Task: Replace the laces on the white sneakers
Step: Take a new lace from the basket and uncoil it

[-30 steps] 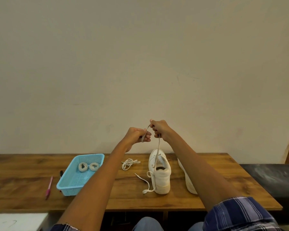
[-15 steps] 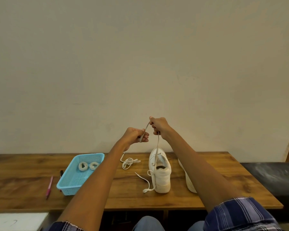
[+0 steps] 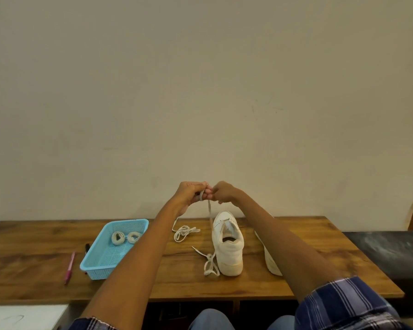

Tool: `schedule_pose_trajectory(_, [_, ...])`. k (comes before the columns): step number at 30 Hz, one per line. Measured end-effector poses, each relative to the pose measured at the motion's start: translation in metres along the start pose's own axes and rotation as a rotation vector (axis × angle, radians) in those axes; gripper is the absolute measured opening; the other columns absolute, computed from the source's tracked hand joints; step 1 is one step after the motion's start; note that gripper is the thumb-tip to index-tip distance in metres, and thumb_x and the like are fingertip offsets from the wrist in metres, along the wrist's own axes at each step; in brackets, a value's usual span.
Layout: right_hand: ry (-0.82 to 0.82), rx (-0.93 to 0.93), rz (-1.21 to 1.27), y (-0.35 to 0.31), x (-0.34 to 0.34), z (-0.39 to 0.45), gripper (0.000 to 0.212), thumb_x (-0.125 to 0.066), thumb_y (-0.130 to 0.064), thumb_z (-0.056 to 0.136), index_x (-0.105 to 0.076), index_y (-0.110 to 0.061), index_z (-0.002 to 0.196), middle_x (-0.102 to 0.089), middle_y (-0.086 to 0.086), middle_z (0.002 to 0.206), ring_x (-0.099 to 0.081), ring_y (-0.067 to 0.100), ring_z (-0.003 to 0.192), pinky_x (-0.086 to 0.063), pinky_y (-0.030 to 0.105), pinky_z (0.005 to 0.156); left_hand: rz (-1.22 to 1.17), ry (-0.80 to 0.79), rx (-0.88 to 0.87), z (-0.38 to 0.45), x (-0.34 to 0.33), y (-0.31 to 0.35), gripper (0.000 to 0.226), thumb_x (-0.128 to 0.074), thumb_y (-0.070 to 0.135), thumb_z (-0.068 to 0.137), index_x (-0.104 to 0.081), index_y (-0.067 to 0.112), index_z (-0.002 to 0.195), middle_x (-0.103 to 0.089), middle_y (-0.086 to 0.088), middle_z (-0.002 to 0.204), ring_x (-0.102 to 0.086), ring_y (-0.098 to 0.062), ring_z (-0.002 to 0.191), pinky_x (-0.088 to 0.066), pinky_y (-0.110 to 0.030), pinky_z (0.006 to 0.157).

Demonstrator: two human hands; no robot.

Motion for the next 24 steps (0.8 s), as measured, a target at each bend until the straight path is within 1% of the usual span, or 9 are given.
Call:
schedule_pose_trajectory(2, [-0.010,0.076,0.115,-0.002,-0.001,-0.004,0.027,-0.054,-0.006,0.092,-0.060,0.004,0.116,-0.061,0.016,0.100,-0.058,0.026,0.093,-0.045,0.023,0.072,-0.124,0.071,0.013,0.001,0.006,-0.001,0.020,-0.053,0.007,0.094,-0.067,0.000,0.080,-0.067,-0.005,0.062,-0.066,-0.010,0.053,-0.056,-0.017,0.059])
schedule_pose_trajectory(4, [-0.056,0.178,0.313,-0.011,-0.002,-0.011,0.032,-0.054,0.000,0.090,-0.056,-0.003,0.121,-0.063,0.014,0.109,-0.061,0.022,0.099,-0.049,0.031,0.081,-0.240,0.116,0.031,0.001,0.010,0.000,0.019,-0.054,0.006,0.093,-0.066,-0.001,0.080,-0.067,-0.004,0.058,-0.065,-0.010,0.051,-0.055,-0.016,0.054])
schedule_pose_trajectory(7, [-0.069,0.279,0.409,-0.021,-0.007,-0.014,0.032,-0.056,0.007,0.086,-0.056,-0.005,0.117,-0.060,0.010,0.102,-0.059,0.017,0.094,-0.051,0.032,0.081,-0.371,0.125,0.050,0.002,0.009,0.002,0.018,-0.053,0.007,0.093,-0.063,-0.002,0.082,-0.068,-0.004,0.058,-0.066,-0.010,0.050,-0.054,-0.016,0.051])
schedule_pose_trajectory(9, [-0.059,0.277,0.427,-0.024,-0.011,-0.012,0.030,-0.055,0.007,0.086,-0.057,-0.003,0.114,-0.061,0.007,0.097,-0.059,0.016,0.090,-0.050,0.031,0.080,-0.415,0.115,0.053,0.002,0.006,0.005,0.017,-0.054,0.008,0.094,-0.064,-0.002,0.084,-0.069,-0.005,0.059,-0.067,-0.010,0.052,-0.054,-0.015,0.051])
schedule_pose_trajectory(13, [-0.122,0.262,0.417,-0.025,-0.025,-0.012,0.017,-0.044,-0.003,0.095,-0.059,-0.005,0.103,-0.067,0.001,0.084,-0.066,0.012,0.077,-0.049,0.038,0.089,-0.436,0.161,0.027,0.004,0.009,0.011,0.020,-0.053,0.011,0.094,-0.066,0.001,0.084,-0.070,-0.002,0.061,-0.068,-0.009,0.055,-0.053,-0.016,0.053])
schedule_pose_trajectory(16, [-0.202,0.225,0.368,-0.025,-0.034,-0.016,0.023,-0.036,-0.007,0.099,-0.058,-0.008,0.103,-0.067,0.000,0.080,-0.068,0.011,0.068,-0.051,0.030,0.079,-0.443,0.199,-0.029,0.006,0.017,0.015,0.019,-0.052,0.008,0.095,-0.064,-0.003,0.086,-0.071,-0.007,0.067,-0.070,-0.014,0.060,-0.055,-0.017,0.056])
schedule_pose_trajectory(19, [-0.274,0.214,0.297,-0.025,-0.035,-0.021,0.021,-0.038,-0.004,0.097,-0.058,-0.008,0.102,-0.066,0.000,0.079,-0.067,0.010,0.067,-0.052,0.024,0.074,-0.392,0.245,-0.064,0.007,0.024,0.014,0.019,-0.052,0.007,0.095,-0.065,-0.003,0.087,-0.070,-0.011,0.075,-0.070,-0.018,0.065,-0.057,-0.019,0.063])
schedule_pose_trajectory(22, [-0.243,0.225,0.330,-0.027,-0.029,-0.023,0.021,-0.039,-0.004,0.097,-0.058,-0.009,0.094,-0.063,0.001,0.074,-0.067,0.011,0.063,-0.052,0.028,0.077,-0.269,0.283,-0.083,0.009,0.028,0.010,0.019,-0.052,0.006,0.094,-0.066,-0.003,0.086,-0.070,-0.012,0.076,-0.069,-0.017,0.064,-0.058,-0.022,0.069])
schedule_pose_trajectory(24, [-0.200,0.230,0.388,-0.028,-0.021,-0.025,0.023,-0.038,-0.008,0.099,-0.058,-0.010,0.089,-0.062,0.002,0.071,-0.065,0.014,0.063,-0.052,0.029,0.077,-0.165,0.277,-0.100,0.009,0.028,0.008,0.018,-0.052,0.005,0.094,-0.067,-0.005,0.090,-0.070,-0.010,0.075,-0.068,-0.015,0.063,-0.057,-0.020,0.066])
Point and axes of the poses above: each hand's wrist, its own z-axis towards the middle knuckle, its own x-axis out of the back of the hand, y = z × x, the point moved 6 cm from there along z, towards the middle knuckle
